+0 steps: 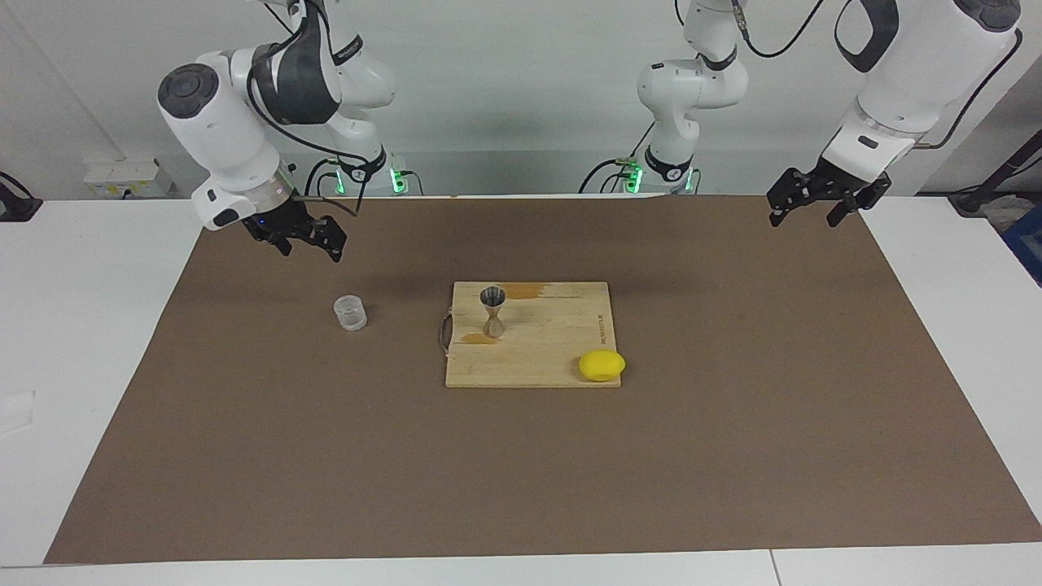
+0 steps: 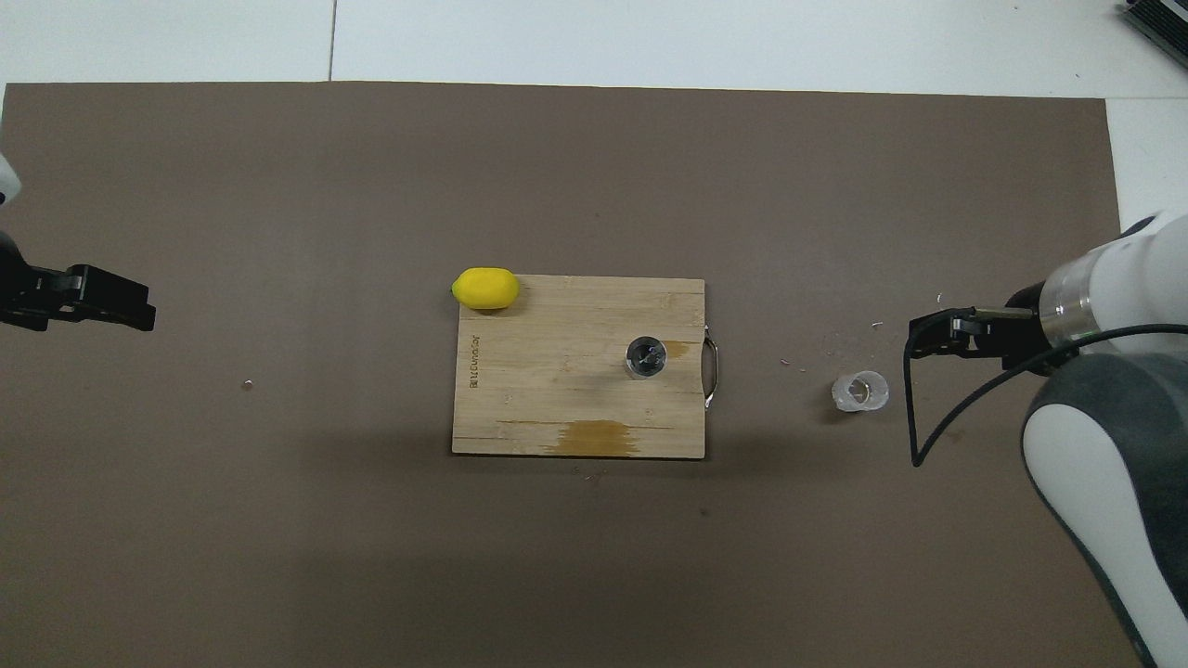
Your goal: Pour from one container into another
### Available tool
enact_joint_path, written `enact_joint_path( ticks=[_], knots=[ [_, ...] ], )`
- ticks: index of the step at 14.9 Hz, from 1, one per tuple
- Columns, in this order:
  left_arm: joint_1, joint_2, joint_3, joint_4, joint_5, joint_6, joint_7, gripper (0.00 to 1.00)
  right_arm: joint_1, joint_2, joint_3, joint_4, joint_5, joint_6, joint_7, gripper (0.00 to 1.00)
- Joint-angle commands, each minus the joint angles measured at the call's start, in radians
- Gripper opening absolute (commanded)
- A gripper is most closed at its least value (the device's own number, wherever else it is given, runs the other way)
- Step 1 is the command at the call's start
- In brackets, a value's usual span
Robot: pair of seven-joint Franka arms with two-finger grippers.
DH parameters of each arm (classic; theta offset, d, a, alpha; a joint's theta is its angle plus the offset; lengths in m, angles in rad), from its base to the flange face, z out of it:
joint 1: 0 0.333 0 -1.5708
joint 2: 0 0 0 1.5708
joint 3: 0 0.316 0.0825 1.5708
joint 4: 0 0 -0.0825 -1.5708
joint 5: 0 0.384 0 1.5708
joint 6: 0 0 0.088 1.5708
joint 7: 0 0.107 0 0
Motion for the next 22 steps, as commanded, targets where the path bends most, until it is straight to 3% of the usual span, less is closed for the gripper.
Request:
enact_joint_path(
  ticks=[1,5,13,22],
  knots=[
    [-0.015,-0.018,0.008,-0.014,0.012,-0.016,-0.012,1.0,-0.004,0.04,0.003,0.126,-0.038,-0.059,-0.037,0.99],
    [-0.015,-0.017,0.006,-0.01,0.052,-0.025,-0.017,1.0,-0.011,0.126,0.003,0.332,-0.083,-0.191,-0.04,0.99],
    [-0.013,-0.017,0.006,-0.01,0.055,-0.019,-0.012,1.0,-0.034,0.115,-0.008,0.32,0.001,-0.236,-0.048,0.99],
    [-0.013,-0.017,0.006,-0.011,0.054,-0.015,-0.015,1.0,-0.033,0.114,-0.008,0.319,-0.003,-0.232,-0.039,0.99]
  ],
)
